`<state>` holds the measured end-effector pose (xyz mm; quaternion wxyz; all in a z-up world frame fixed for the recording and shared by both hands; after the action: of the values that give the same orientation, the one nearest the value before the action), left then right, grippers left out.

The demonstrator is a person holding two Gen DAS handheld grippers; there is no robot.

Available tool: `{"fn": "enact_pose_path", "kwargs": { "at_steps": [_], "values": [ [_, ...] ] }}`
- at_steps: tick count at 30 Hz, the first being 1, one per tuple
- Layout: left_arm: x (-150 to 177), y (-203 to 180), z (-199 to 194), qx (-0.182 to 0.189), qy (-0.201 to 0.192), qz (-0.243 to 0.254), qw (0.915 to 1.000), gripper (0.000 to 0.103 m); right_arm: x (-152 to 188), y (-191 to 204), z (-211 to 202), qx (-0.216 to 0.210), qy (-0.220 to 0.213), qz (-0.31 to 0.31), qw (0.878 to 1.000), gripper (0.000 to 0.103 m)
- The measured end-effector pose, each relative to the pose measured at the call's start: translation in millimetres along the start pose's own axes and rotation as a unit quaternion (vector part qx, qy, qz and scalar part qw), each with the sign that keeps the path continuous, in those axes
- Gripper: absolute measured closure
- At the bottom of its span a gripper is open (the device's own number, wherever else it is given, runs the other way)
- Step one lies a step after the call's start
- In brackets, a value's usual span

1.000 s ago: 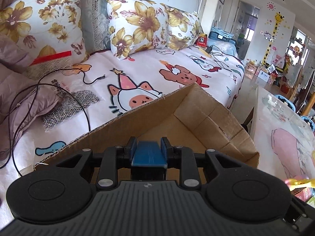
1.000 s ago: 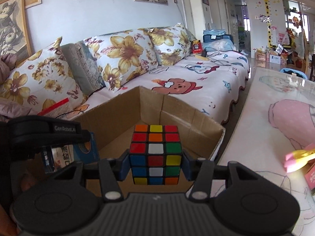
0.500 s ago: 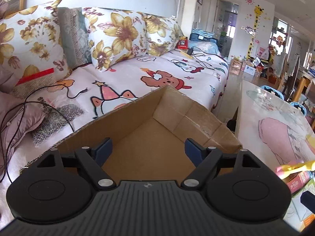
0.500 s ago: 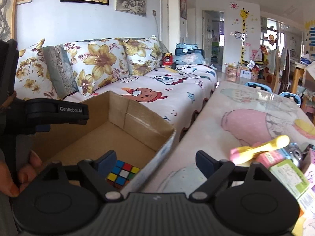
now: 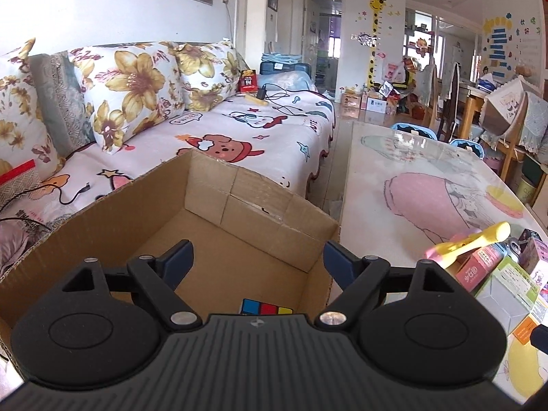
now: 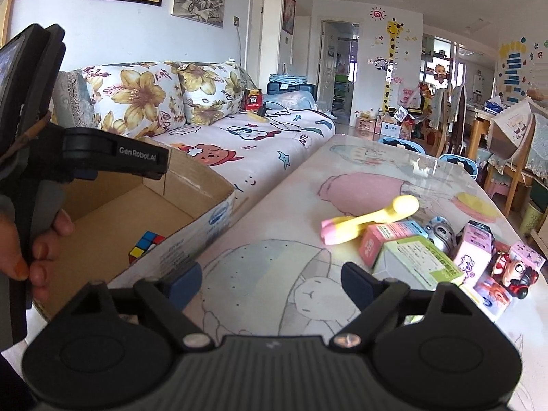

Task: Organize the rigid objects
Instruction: 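Withdraw both open tools from the cardboard box back over the table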

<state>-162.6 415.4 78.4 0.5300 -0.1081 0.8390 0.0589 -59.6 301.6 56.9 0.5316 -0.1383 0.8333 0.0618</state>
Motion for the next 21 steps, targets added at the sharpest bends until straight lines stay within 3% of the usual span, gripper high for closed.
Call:
{"fn": "enact_pose_path", "kwargs": {
  "at_steps": [11, 21],
  "values": [
    [6, -8, 9, 0.02, 0.0, 0.068, 0.9975, 0.0, 18, -38, -13, 0.015, 0.005, 0.027, 1.0, 0.015],
    [14, -34, 16, 0.052, -0.006, 0.135, 0.9895, 0.0, 25, -79, -24, 0.047, 0.001, 0.055, 0.997, 0.014]
  ]
}}
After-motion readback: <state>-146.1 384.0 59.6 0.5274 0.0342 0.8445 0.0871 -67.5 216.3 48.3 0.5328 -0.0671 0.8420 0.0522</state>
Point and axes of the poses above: each gripper's, at about its wrist camera, not at the fingertips, and z roughly the way its jaws point, y to its left, x to its underside, the point moved 3 cm from there along z, roughly the way its jaws point, and after that the axes turned 1 degree about -y, right-handed, at the moved point
